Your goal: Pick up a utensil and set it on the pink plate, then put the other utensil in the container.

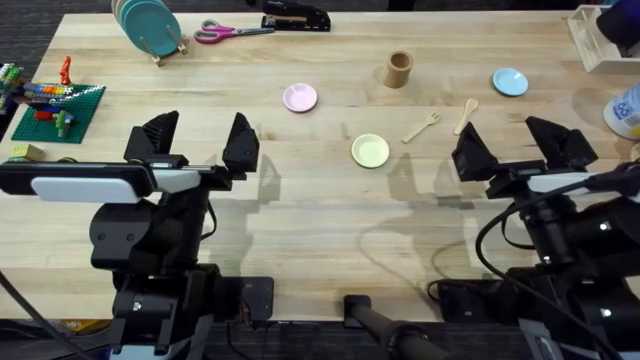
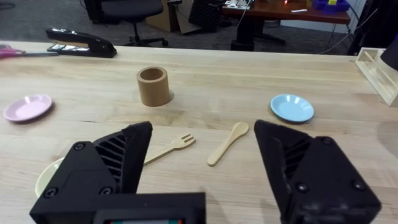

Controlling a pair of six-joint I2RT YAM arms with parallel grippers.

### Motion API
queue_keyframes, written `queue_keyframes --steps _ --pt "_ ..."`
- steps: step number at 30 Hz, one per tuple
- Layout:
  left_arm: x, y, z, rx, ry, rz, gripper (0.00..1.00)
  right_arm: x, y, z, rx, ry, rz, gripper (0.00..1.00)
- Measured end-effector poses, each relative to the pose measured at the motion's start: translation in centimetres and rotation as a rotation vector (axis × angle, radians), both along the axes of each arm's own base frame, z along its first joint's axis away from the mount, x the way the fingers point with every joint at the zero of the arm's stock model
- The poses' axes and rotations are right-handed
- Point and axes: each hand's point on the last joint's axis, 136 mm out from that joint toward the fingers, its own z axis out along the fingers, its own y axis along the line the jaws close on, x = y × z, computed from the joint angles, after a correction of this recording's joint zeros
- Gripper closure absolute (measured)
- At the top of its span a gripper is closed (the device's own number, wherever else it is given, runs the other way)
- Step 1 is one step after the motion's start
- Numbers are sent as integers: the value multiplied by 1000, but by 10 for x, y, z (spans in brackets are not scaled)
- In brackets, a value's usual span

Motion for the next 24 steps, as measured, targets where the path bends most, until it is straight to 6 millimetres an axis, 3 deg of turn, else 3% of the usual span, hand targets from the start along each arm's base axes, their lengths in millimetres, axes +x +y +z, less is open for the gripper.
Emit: queue_keyframes --steps 12,18,24 --pt "0 0 15 1 -62 0 7 0 0 7 -1 -27 2 3" --pt "-1 0 11 0 -28 1 7 0 0 15 0 -52 2 3" --pt "-10 0 40 1 -36 0 7 -7 0 52 0 -92 -3 3"
